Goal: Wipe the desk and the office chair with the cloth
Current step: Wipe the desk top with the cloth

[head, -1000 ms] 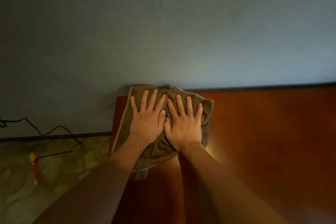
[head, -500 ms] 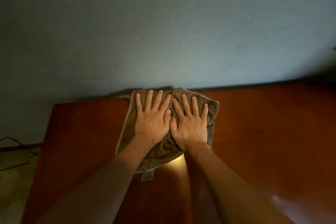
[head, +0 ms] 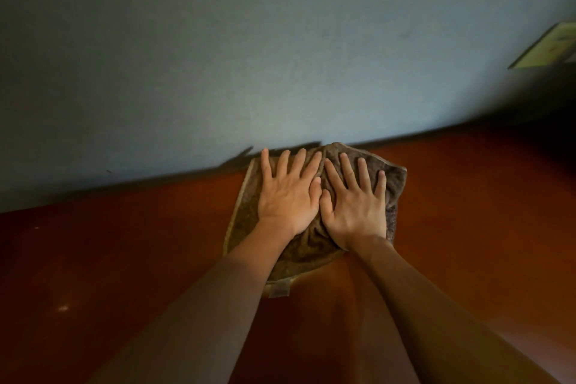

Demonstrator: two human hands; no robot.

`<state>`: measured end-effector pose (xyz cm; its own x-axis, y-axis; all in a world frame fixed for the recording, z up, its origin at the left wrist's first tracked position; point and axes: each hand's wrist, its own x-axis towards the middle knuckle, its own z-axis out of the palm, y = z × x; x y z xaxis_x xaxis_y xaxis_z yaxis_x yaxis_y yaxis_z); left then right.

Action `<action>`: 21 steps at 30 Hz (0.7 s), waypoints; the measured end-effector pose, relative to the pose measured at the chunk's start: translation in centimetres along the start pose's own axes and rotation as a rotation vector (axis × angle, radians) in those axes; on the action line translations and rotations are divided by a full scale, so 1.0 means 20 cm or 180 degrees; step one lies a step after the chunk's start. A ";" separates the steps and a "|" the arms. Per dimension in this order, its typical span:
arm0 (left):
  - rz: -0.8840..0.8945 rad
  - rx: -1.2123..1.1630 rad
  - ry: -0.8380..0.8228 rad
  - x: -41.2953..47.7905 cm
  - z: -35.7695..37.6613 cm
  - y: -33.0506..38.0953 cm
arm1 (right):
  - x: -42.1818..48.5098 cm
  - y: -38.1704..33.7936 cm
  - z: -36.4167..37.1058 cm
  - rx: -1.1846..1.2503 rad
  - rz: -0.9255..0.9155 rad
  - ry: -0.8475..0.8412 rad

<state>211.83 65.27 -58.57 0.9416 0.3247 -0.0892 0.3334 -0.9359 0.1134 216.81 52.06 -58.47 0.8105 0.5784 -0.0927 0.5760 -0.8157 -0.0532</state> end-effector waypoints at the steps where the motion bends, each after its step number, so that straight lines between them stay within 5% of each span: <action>1: 0.0012 -0.0022 -0.0014 0.02 0.00 0.03 | 0.01 0.03 0.00 0.0005 0.0049 0.0025; 12: 0.0196 -0.0070 0.0112 -0.03 0.03 -0.04 | -0.02 -0.04 0.01 -0.0159 0.0118 -0.0093; 21: 0.0172 -0.0260 0.0259 -0.36 0.06 -0.45 | -0.19 -0.50 0.03 -0.0267 -0.0153 -0.0260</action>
<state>202.00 71.13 -60.11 0.9579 0.2870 -0.0007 0.2816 -0.9392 0.1965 207.86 57.92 -58.13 0.7724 0.6112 -0.1728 0.6236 -0.7814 0.0237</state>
